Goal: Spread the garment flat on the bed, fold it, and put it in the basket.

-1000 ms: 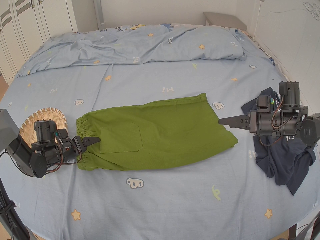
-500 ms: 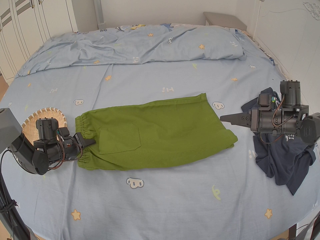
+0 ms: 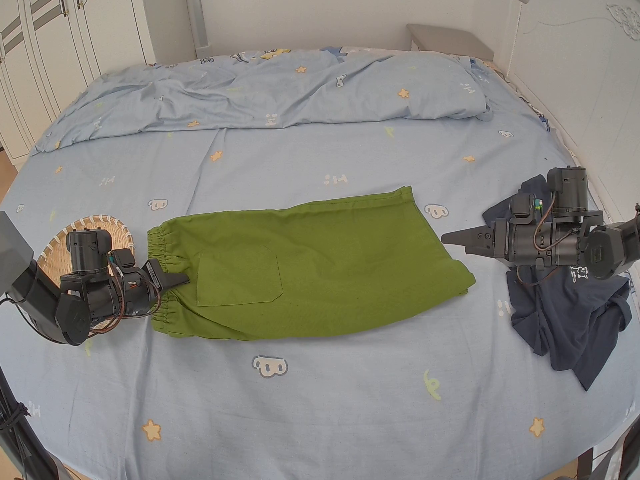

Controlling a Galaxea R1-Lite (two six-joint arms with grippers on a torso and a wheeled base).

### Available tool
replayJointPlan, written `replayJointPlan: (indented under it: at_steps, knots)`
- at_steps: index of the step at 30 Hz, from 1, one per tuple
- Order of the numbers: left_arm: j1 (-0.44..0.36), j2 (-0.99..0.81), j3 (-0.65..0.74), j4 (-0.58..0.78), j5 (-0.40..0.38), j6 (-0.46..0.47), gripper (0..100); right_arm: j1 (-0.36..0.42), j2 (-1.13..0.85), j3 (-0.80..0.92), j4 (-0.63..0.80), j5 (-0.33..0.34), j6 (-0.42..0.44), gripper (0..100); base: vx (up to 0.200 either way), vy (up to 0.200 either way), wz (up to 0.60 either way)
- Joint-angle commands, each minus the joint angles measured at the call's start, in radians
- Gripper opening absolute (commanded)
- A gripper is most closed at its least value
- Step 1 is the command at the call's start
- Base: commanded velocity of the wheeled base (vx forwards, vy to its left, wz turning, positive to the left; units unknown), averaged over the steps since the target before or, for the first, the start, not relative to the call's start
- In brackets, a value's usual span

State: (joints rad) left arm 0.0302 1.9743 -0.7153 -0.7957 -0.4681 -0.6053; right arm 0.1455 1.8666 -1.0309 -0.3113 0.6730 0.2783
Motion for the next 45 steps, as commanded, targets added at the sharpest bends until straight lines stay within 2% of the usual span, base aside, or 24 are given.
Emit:
replayJointPlan:
  at_steps: [1,5,7,18,22,28,29,30,31,43,44,45]
  knots:
    - [-0.004,-0.049,-0.012,0.036,-0.001,-0.005,0,-0.075,0.197,-0.117,0.081,-0.004,-0.025,100,0.000,0.000,0.00]
    - [-0.006,-0.049,-0.012,0.035,-0.001,-0.005,0,-0.100,0.258,-0.187,0.184,-0.006,-0.080,100,0.000,0.000,0.00]
    - [-0.006,-0.049,-0.010,0.035,-0.001,-0.005,0,-0.100,0.276,-0.193,0.190,-0.004,-0.094,100,0.000,0.000,0.00]
    - [-0.015,-0.048,-0.010,0.035,-0.001,-0.005,0,-0.090,0.319,-0.230,0.236,0.025,-0.087,100,0.000,0.000,0.00]
    - [-0.016,-0.049,-0.009,0.033,-0.001,-0.005,0,-0.089,0.322,-0.261,0.287,0.108,-0.062,100,0.000,0.000,0.00]
    - [-0.016,-0.049,-0.009,0.035,-0.001,-0.005,0,-0.086,0.325,-0.281,0.331,0.154,-0.051,100,0.000,0.000,0.00]
    - [-0.016,-0.049,-0.009,0.035,-0.001,-0.005,0,-0.080,0.330,-0.293,0.368,0.209,-0.050,100,0.000,0.000,0.00]
    - [-0.016,-0.049,-0.009,0.035,-0.001,-0.005,0,-0.080,0.330,-0.293,0.368,0.209,-0.050,100,0.000,0.000,0.00]
    - [-0.016,-0.049,-0.009,0.035,-0.001,-0.005,0,-0.080,0.342,-0.307,0.383,0.240,-0.050,100,0.000,0.000,0.00]
    - [-0.015,-0.048,-0.010,0.035,-0.001,-0.005,0,-0.077,0.382,-0.362,0.436,0.292,-0.045,100,0.000,0.000,0.00]
    - [-0.015,-0.048,-0.010,0.035,-0.001,-0.005,0,-0.078,0.382,-0.364,0.436,0.292,-0.047,0,0.000,0.000,0.00]
    - [-0.015,-0.048,-0.010,0.035,-0.001,-0.005,0,-0.081,0.382,-0.367,0.436,0.292,-0.047,0,0.000,0.000,0.00]
